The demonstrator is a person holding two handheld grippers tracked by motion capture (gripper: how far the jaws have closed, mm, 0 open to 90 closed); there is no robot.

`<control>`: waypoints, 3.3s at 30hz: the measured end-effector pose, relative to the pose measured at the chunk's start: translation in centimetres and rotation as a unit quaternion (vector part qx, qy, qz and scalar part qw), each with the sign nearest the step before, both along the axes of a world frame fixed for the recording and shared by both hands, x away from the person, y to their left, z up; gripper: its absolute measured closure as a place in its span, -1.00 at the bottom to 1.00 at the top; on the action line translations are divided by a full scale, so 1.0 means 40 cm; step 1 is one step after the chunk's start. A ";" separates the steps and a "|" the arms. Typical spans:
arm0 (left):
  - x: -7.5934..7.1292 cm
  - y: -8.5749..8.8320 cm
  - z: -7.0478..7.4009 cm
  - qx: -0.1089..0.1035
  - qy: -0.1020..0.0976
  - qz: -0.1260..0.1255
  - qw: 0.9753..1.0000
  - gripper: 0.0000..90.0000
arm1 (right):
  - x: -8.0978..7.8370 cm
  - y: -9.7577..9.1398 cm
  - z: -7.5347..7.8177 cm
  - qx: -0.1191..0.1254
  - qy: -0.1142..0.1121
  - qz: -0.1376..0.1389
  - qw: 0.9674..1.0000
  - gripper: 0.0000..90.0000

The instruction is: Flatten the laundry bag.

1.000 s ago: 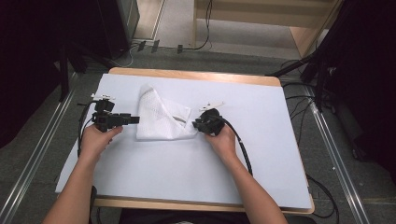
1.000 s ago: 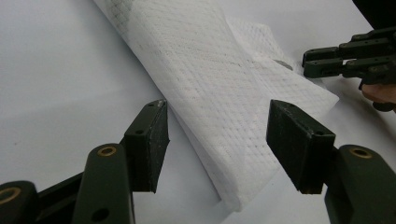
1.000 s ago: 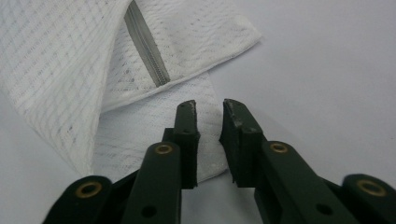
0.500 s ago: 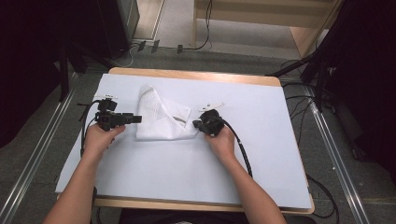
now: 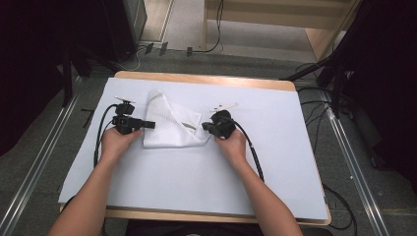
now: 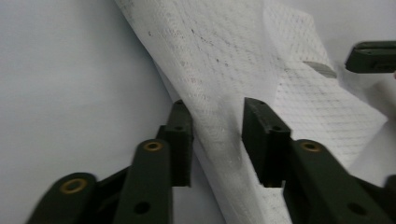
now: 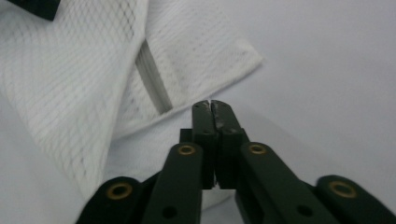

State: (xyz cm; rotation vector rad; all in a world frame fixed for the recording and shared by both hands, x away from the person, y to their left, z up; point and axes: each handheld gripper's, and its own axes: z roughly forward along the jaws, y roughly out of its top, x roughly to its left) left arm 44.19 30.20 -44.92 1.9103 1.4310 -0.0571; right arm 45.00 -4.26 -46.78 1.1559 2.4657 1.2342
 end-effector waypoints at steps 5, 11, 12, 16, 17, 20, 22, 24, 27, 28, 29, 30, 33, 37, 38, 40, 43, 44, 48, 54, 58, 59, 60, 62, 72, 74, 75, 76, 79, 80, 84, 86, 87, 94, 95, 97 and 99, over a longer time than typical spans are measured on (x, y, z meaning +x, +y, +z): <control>-0.010 0.000 0.015 -0.003 -0.014 -0.014 1.000 1.00 | 0.028 0.015 0.005 -0.023 -0.004 -0.007 1.000 0.75; -0.020 0.013 0.025 0.003 -0.022 -0.015 1.000 1.00 | 0.061 0.014 0.012 -0.027 0.000 -0.015 1.000 0.63; -0.022 0.018 0.026 -0.001 -0.023 -0.013 1.000 1.00 | 0.061 0.014 0.012 -0.027 0.000 -0.015 1.000 0.63; -0.029 0.025 0.026 0.003 -0.027 -0.011 1.000 1.00 | 0.047 0.018 0.011 -0.021 0.030 0.002 0.999 0.62; -0.029 0.029 0.026 0.003 -0.026 -0.011 1.000 1.00 | 0.041 0.020 0.010 -0.027 0.028 0.008 0.999 0.62; -0.033 0.033 0.030 0.001 -0.031 -0.006 1.000 1.00 | 0.017 0.021 0.008 -0.024 0.029 0.017 0.999 0.57; -0.035 0.032 0.032 0.000 -0.031 -0.006 0.999 1.00 | 0.014 0.021 0.006 -0.023 0.030 0.021 0.999 0.56; -0.036 0.033 0.031 0.000 -0.032 -0.008 0.999 1.00 | 0.003 0.021 -0.001 -0.029 0.030 0.024 0.999 0.50; -0.036 0.033 0.030 -0.001 -0.033 -0.008 0.999 0.99 | -0.011 0.018 -0.008 -0.015 0.020 0.030 0.999 0.48; -0.036 0.032 0.030 -0.001 -0.032 -0.007 0.999 0.99 | -0.017 0.020 -0.009 -0.013 0.022 0.028 0.999 0.47; -0.036 0.031 0.029 0.000 -0.032 -0.007 0.999 0.99 | -0.025 0.025 -0.010 -0.022 0.009 0.030 0.999 0.47; -0.036 0.031 0.028 0.000 -0.032 -0.007 0.999 0.99 | -0.031 0.029 -0.010 -0.033 -0.005 0.033 0.999 0.47; -0.037 0.030 0.030 -0.001 -0.033 -0.007 0.999 0.99 | -0.056 0.042 -0.016 -0.052 -0.038 0.028 0.998 0.58; -0.037 0.030 0.029 -0.001 -0.032 -0.010 0.999 0.98 | -0.061 0.034 -0.025 -0.033 -0.039 0.021 0.998 0.78; -0.037 0.030 0.029 -0.002 -0.031 -0.009 0.999 0.98 | -0.061 0.032 -0.026 -0.027 -0.035 0.025 0.999 0.99; -0.036 0.029 0.029 -0.003 -0.032 -0.010 0.999 0.98 | -0.060 0.033 -0.026 -0.022 -0.029 0.031 0.999 1.00; -0.038 0.031 0.034 -0.010 -0.038 -0.008 0.999 0.99 | -0.060 0.037 -0.021 -0.033 -0.031 0.032 0.998 1.00; -0.039 0.031 0.037 -0.011 -0.040 -0.009 0.999 1.00 | -0.056 0.035 -0.018 -0.030 -0.020 0.029 0.999 1.00; -0.046 0.028 0.052 -0.019 -0.060 -0.013 0.998 1.00 | -0.042 0.009 -0.008 -0.036 -0.010 0.008 0.999 1.00; -0.051 -0.006 0.058 -0.049 -0.063 -0.025 0.997 1.00 | -0.027 -0.065 0.014 -0.050 -0.001 -0.021 0.999 1.00; -0.061 -0.057 0.060 -0.053 -0.068 -0.048 0.995 1.00 | -0.025 -0.098 0.020 -0.055 -0.002 -0.035 0.998 1.00; -0.063 -0.073 0.056 -0.061 -0.064 -0.057 0.994 1.00 | -0.024 -0.110 0.021 -0.058 0.002 -0.042 0.997 1.00; -0.065 -0.085 0.052 -0.068 -0.057 -0.064 0.994 1.00 | -0.023 -0.140 0.021 -0.061 0.006 -0.055 0.997 1.00; -0.069 -0.110 0.043 -0.069 -0.047 -0.081 0.993 1.00 | -0.023 -0.150 0.020 -0.062 0.007 -0.059 0.996 1.00; -0.087 -0.159 0.029 -0.041 -0.034 -0.110 0.992 0.79 | -0.023 -0.218 -0.008 -0.053 0.020 -0.084 0.995 1.00; -0.090 -0.148 0.037 -0.035 -0.038 -0.110 0.993 0.71 | -0.026 -0.218 -0.006 -0.052 0.026 -0.084 0.995 1.00; -0.092 -0.141 0.041 -0.033 -0.040 -0.108 0.993 0.71 | -0.026 -0.218 -0.006 -0.052 0.026 -0.084 0.995 1.00; -0.094 -0.133 0.045 -0.035 -0.043 -0.106 0.993 0.66 | -0.027 -0.220 -0.003 -0.049 0.024 -0.079 0.995 0.98; -0.095 -0.111 0.056 -0.035 -0.046 -0.100 0.993 0.60 | -0.030 -0.218 0.009 -0.048 0.012 -0.076 0.996 0.86; -0.095 -0.105 0.060 -0.034 -0.051 -0.098 0.993 0.56 | -0.032 -0.216 0.016 -0.048 0.007 -0.075 0.996 0.82; -0.088 -0.088 0.074 -0.040 -0.060 -0.083 0.994 0.47 | -0.042 -0.198 0.044 -0.027 -0.015 -0.065 0.997 0.83; -0.086 -0.085 0.083 -0.024 -0.067 -0.081 0.994 0.34 | -0.042 -0.186 0.049 -0.025 -0.007 -0.055 0.998 0.83; -0.084 -0.082 0.084 -0.019 -0.072 -0.077 0.994 0.27 | -0.046 -0.180 0.051 -0.024 -0.007 -0.050 0.998 0.83; -0.006 -0.052 0.098 0.005 -0.094 -0.046 0.995 0.03 | -0.052 -0.173 0.048 -0.033 0.005 -0.035 0.999 0.83; 0.006 -0.052 0.098 0.017 -0.094 -0.044 0.994 -0.01 | -0.052 -0.177 0.048 -0.031 0.011 -0.035 0.999 0.83; 0.037 -0.047 0.094 0.030 -0.097 -0.036 0.994 -0.05 | -0.051 -0.182 0.045 -0.030 0.014 -0.034 0.999 0.82; 0.068 -0.037 0.081 0.028 -0.094 -0.021 0.995 -0.08 | -0.055 -0.187 0.039 -0.035 0.017 -0.035 0.999 0.81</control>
